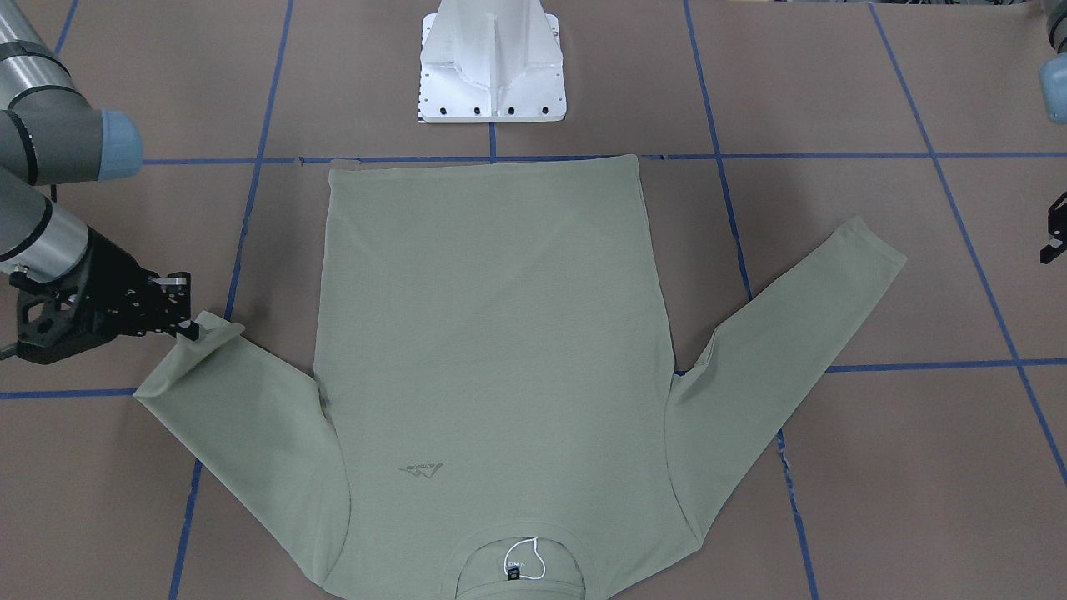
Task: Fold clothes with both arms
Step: 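Lift the sleeve cuff with the right gripper and carry it across the shirt body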
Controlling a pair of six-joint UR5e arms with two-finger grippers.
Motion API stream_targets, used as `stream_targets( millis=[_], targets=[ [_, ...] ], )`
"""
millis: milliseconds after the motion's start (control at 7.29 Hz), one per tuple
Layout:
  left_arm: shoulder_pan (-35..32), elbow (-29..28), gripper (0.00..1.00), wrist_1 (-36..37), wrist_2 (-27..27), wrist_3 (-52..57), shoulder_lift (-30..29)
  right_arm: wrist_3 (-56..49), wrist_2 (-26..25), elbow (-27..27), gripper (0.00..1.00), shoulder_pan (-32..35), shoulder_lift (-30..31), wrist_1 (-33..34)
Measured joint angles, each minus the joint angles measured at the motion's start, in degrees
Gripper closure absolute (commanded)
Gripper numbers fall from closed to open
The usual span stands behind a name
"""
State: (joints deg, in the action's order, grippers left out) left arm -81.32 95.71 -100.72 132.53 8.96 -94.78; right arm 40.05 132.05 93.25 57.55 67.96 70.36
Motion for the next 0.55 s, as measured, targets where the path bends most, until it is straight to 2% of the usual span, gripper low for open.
stream_targets(
  millis=[274, 548],
  targets=[
    [-0.01, 0.00, 0.00, 0.00, -0.13, 0.00, -0.25, 0.14, -0.23, -2.23, 1.00, -1.42, -12.21, 8.78],
    [0.01, -0.05, 0.00, 0.00, -0.30, 0.00, -0.30, 0.46, -0.41, -11.05, 1.00, -3.56, -25.57, 10.07]
  ],
)
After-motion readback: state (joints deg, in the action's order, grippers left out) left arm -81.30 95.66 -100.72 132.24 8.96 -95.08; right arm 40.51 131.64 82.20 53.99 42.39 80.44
